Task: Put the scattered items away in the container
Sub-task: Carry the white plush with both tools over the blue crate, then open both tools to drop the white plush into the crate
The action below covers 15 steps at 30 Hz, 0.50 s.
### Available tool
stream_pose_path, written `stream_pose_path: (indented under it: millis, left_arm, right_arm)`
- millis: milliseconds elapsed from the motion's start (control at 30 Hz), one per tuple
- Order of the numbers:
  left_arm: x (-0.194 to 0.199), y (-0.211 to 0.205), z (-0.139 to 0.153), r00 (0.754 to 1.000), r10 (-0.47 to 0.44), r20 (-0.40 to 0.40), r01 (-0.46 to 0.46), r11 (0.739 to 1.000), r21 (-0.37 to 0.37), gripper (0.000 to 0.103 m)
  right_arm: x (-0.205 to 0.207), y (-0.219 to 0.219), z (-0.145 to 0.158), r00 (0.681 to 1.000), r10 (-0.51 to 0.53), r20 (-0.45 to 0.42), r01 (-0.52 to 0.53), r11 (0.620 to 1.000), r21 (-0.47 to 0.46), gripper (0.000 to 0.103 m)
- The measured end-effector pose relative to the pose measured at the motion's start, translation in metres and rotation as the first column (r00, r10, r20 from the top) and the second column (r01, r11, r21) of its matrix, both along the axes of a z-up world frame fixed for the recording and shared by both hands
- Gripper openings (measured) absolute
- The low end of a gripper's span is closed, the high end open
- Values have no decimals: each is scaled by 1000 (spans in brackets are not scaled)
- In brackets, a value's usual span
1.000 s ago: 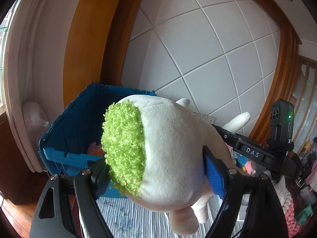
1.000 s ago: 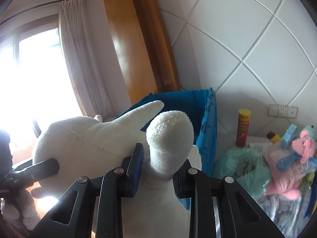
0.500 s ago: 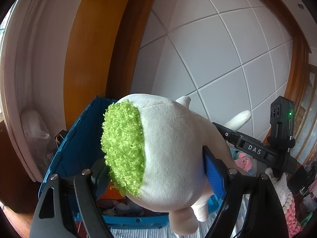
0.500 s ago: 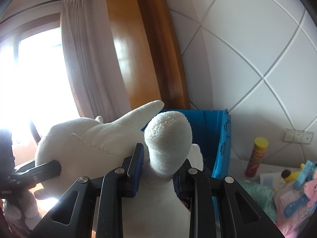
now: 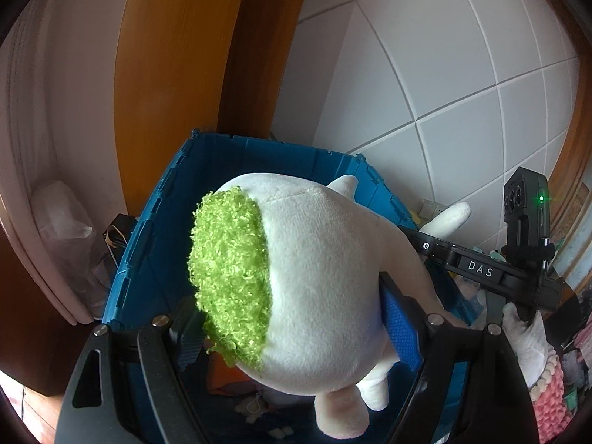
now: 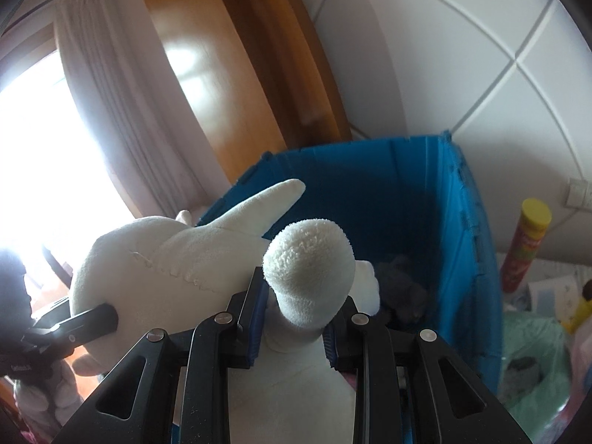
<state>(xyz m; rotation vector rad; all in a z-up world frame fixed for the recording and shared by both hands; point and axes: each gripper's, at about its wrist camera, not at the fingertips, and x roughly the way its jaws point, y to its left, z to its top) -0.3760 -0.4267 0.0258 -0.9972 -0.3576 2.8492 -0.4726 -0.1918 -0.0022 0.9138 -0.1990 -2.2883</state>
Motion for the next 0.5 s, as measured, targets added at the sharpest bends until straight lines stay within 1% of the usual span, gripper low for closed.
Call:
stream_pose_path:
  millis: [200,367,433,467,500]
  left_arm:
    - [-30,-2,-13,998,-23,55,23,1000,12,85]
    - [-49,4,-32,993,-38,109,36,999,23,85]
    - [-57,0,-39,990,-41,138,36,999,41,85]
    - [-62,-3,-43,987,-43,153,36,998,50,85]
    - [-66,-4,-46,985,-38,170,29,998,52,90]
  right_arm:
    - [-24,-9,-18,998,-30,62,30,1000,-2,26]
    - [-49,0,-37,985,-72,159,75,997,-8,29]
    - [-56,2,-44,978,-100,182,98,995,19,31]
    - [-59,3,-48,975,-114,190,109,993,35,33]
    - [-63,4,-51,972,-128,198,120,991,51,34]
